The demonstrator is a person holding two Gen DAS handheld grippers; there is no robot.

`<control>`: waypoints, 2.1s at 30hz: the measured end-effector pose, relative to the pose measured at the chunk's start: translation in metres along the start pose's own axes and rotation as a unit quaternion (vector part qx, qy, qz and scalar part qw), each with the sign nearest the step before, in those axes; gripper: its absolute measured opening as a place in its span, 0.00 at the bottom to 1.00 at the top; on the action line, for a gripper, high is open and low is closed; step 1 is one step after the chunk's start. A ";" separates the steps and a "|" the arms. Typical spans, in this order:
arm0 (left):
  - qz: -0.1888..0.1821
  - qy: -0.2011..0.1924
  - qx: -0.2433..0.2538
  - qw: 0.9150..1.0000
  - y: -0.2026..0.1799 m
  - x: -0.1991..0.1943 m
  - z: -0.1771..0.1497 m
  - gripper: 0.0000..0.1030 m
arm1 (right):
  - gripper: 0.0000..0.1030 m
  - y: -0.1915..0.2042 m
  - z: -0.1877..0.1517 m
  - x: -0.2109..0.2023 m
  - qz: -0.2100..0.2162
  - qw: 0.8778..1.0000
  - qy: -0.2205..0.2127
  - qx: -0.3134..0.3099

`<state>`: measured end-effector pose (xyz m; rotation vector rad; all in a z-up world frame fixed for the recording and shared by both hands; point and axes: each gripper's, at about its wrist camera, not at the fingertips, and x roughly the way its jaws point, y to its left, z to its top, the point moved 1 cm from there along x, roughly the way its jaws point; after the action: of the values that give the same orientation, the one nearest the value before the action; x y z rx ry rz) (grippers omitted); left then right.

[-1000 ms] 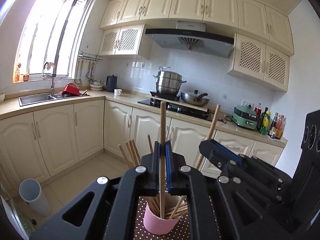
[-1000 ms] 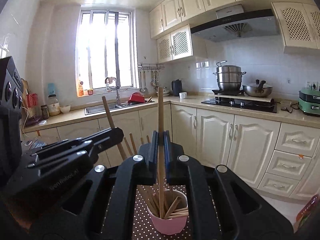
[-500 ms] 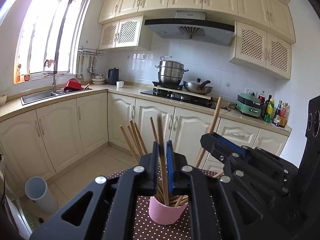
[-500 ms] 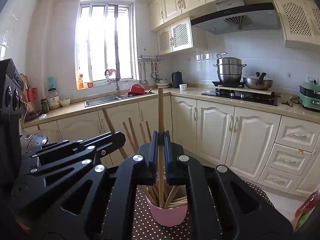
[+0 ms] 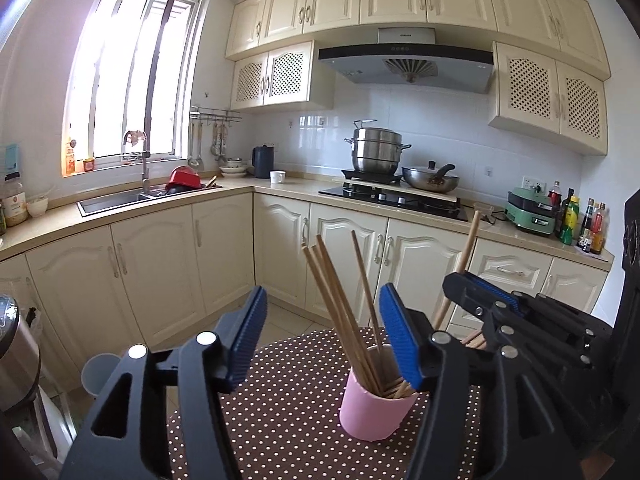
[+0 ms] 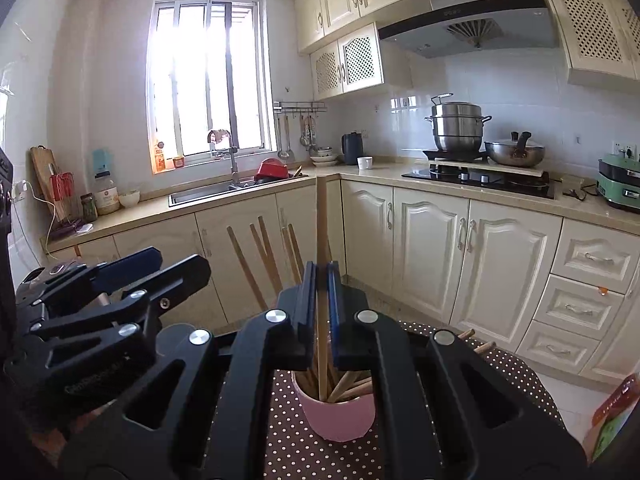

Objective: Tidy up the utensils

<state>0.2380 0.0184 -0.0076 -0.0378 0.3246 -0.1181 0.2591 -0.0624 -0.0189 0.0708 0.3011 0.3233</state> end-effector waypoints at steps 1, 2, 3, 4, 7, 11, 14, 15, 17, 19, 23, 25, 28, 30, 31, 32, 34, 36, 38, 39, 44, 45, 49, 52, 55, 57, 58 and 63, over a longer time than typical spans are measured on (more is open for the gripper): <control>0.004 0.002 -0.001 1.000 0.002 -0.001 -0.001 0.57 | 0.06 0.000 -0.002 0.000 0.000 1.000 0.001 0.000; 0.007 0.004 -0.003 1.000 0.004 -0.001 -0.003 0.57 | 0.06 0.001 -0.003 0.001 -0.001 1.000 0.002 0.000; 0.009 0.006 -0.005 1.000 0.006 0.000 -0.004 0.57 | 0.06 0.001 -0.004 0.001 0.000 1.000 0.005 0.001; 0.011 0.008 -0.007 1.000 0.007 0.000 -0.005 0.57 | 0.06 0.001 -0.005 0.001 0.000 1.000 0.006 0.002; 0.017 0.014 -0.009 1.000 0.013 0.001 -0.009 0.57 | 0.06 0.001 -0.008 0.002 0.001 1.000 0.011 0.000; 0.019 0.018 -0.011 1.000 0.017 -0.001 -0.013 0.58 | 0.06 0.001 -0.009 0.003 0.000 1.000 0.017 0.002; 0.023 0.021 -0.008 0.999 0.018 -0.002 -0.014 0.58 | 0.06 0.001 -0.011 0.002 -0.001 1.000 0.021 0.003; 0.023 0.021 -0.008 0.999 0.018 -0.002 -0.014 0.59 | 0.06 0.000 -0.011 0.001 -0.001 1.000 0.022 0.005; 0.026 0.020 -0.008 0.999 0.019 -0.004 -0.015 0.61 | 0.07 0.001 -0.011 0.001 0.001 1.000 0.025 0.007; 0.031 0.019 -0.009 0.999 0.021 -0.007 -0.015 0.63 | 0.07 0.001 -0.012 0.001 -0.001 1.000 0.027 0.005; 0.039 0.016 -0.006 0.999 0.023 -0.012 -0.016 0.64 | 0.07 0.002 -0.012 -0.001 -0.003 1.000 0.026 0.008; 0.042 0.018 -0.007 0.999 0.024 -0.014 -0.016 0.64 | 0.08 0.002 -0.012 -0.002 -0.005 1.000 0.027 0.008; 0.043 0.019 -0.012 0.999 0.027 -0.018 -0.018 0.64 | 0.24 0.004 -0.013 -0.005 -0.005 1.000 0.025 0.009; 0.048 0.019 -0.011 0.999 0.028 -0.021 -0.019 0.65 | 0.48 0.005 -0.013 -0.009 -0.003 1.000 0.018 0.009; 0.048 0.018 -0.010 0.999 0.028 -0.023 -0.019 0.66 | 0.51 0.006 -0.013 -0.011 -0.007 1.000 0.012 0.008; 0.050 0.019 -0.011 0.999 0.029 -0.025 -0.019 0.67 | 0.51 0.006 -0.012 -0.013 -0.009 1.000 0.009 0.007; 0.052 0.020 -0.012 0.998 0.030 -0.028 -0.020 0.68 | 0.51 0.007 -0.012 -0.017 -0.006 1.000 0.009 0.008; 0.055 0.019 -0.014 0.998 0.030 -0.033 -0.021 0.71 | 0.51 0.008 -0.011 -0.021 -0.007 1.000 0.006 0.008; 0.057 0.015 -0.015 0.998 0.032 -0.039 -0.021 0.72 | 0.52 0.008 -0.011 -0.026 -0.006 1.000 0.004 0.007; 0.059 0.015 -0.015 0.998 0.032 -0.042 -0.022 0.73 | 0.52 0.009 -0.010 -0.028 -0.007 1.000 0.003 0.007; 0.067 0.010 -0.024 0.997 0.036 -0.059 -0.022 0.79 | 0.60 0.010 -0.012 -0.044 -0.012 1.000 -0.004 0.008; 0.069 0.009 -0.025 0.997 0.036 -0.062 -0.023 0.80 | 0.61 0.010 -0.013 -0.048 -0.016 1.000 -0.004 0.004; 0.072 0.013 -0.034 0.997 0.037 -0.074 -0.027 0.81 | 0.70 0.012 -0.019 -0.065 -0.029 1.000 -0.008 -0.002; 0.074 0.017 -0.039 0.996 0.038 -0.083 -0.032 0.81 | 0.75 0.012 -0.024 -0.079 -0.040 0.999 -0.010 -0.002; 0.078 0.021 -0.031 0.996 0.034 -0.092 -0.037 0.81 | 0.77 0.009 -0.029 -0.090 -0.047 0.999 -0.009 0.003; 0.077 0.021 -0.028 0.996 0.032 -0.098 -0.041 0.81 | 0.78 0.009 -0.032 -0.098 -0.055 0.998 -0.009 0.006; 0.076 0.020 -0.027 0.997 0.030 -0.101 -0.042 0.81 | 0.79 0.008 -0.034 -0.103 -0.057 0.998 -0.009 0.006; 0.070 0.003 -0.017 0.997 0.019 -0.118 -0.043 0.81 | 0.84 0.008 -0.040 -0.121 -0.069 0.998 -0.012 0.007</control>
<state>0.1152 0.0513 -0.0125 -0.0492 0.3350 0.0254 0.1350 -0.0930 -0.0221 0.0682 0.2822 0.1836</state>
